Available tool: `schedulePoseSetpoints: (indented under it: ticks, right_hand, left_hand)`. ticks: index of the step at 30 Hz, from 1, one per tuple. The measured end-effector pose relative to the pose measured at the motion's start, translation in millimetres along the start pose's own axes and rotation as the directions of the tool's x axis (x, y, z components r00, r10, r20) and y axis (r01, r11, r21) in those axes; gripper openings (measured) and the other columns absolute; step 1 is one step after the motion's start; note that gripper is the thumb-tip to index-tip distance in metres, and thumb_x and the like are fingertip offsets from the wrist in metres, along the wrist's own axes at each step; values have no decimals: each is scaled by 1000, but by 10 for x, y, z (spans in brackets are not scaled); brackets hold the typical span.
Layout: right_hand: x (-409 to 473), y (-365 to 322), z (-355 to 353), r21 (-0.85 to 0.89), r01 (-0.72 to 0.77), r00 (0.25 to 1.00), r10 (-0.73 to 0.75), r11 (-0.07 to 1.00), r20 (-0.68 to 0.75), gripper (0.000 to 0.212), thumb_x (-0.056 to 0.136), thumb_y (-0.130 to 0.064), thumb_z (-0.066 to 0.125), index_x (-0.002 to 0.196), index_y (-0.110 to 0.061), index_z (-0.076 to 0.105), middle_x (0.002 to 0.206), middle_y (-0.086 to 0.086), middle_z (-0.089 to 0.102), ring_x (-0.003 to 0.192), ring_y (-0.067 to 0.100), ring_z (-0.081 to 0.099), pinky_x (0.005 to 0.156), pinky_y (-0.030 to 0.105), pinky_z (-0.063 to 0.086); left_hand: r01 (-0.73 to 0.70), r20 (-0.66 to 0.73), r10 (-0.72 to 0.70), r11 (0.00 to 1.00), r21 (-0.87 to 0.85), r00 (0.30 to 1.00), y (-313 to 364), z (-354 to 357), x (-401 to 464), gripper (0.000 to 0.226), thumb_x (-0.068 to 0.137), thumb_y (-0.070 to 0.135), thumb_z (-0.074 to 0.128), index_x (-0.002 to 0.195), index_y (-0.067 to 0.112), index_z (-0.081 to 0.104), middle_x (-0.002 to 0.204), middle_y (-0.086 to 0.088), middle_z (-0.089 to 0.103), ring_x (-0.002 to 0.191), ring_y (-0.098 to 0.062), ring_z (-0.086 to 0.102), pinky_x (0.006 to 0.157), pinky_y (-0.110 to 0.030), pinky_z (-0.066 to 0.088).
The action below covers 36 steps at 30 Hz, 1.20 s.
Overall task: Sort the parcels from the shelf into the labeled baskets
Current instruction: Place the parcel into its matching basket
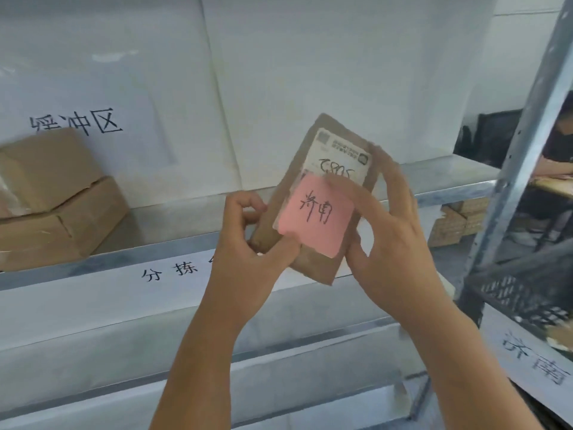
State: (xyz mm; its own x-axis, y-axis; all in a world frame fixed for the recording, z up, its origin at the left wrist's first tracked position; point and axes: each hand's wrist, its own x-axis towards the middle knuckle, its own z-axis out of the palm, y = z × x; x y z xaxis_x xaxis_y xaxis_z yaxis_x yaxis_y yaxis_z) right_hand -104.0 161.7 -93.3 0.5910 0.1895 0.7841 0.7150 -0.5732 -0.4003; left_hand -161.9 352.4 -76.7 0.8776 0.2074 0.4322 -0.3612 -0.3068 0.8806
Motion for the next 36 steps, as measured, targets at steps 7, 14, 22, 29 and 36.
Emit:
schedulePoseSetpoints:
  ticks: [7, 14, 22, 29, 36]
  right_hand:
    - [-81, 510, -824, 13, 112, 991, -111, 994, -70, 54, 96, 20, 47, 135, -11, 67, 169, 17, 21, 138, -28, 20, 94, 6, 49]
    - [-128, 1035, -1605, 2, 140, 985, -139, 990, -104, 46, 103, -3, 34, 133, -11, 68, 171, 11, 15, 150, -17, 9, 98, 2, 43]
    - [-392, 1694, -2595, 165, -50, 994, 65, 985, -84, 54, 100, 15, 35, 132, -13, 69, 170, 3, 25, 152, 10, 35, 101, 32, 58]
    - [-714, 2103, -3119, 57, -207, 963, 214, 977, -163, 45, 96, -13, 52, 137, -25, 63, 170, -8, 21, 153, 11, 32, 102, 23, 54]
    - [-929, 2426, -3260, -270, -442, 890, 380, 856, -252, 62, 96, -42, 68, 152, -47, 41, 172, -17, 6, 148, 22, 37, 88, 44, 62]
  left_hand:
    - [-44, 190, 45, 999, -7, 981, 197, 972, 102, 56, 93, 0, 69, 127, 37, 44, 116, 19, 70, 95, 0, 73, 74, -35, 66]
    - [-249, 357, 229, 968, 11, 906, 591, 1934, 159, 101, 90, -4, 70, 144, 69, 25, 127, 42, 52, 116, 5, 63, 79, -27, 64]
    - [-344, 399, 353, 934, -96, 846, 913, 3205, 140, 79, 89, 5, 76, 133, 57, 36, 129, 31, 52, 115, -1, 64, 73, -26, 64]
    - [-330, 518, 357, 932, -148, 777, 995, 4061, 58, 68, 95, 16, 72, 132, 60, 36, 133, 19, 56, 108, -8, 70, 73, -31, 65]
    - [-331, 669, 352, 929, -164, 654, 927, 4664, 161, 67, 106, 22, 53, 146, 70, 27, 142, 15, 52, 113, -14, 69, 79, -35, 65]
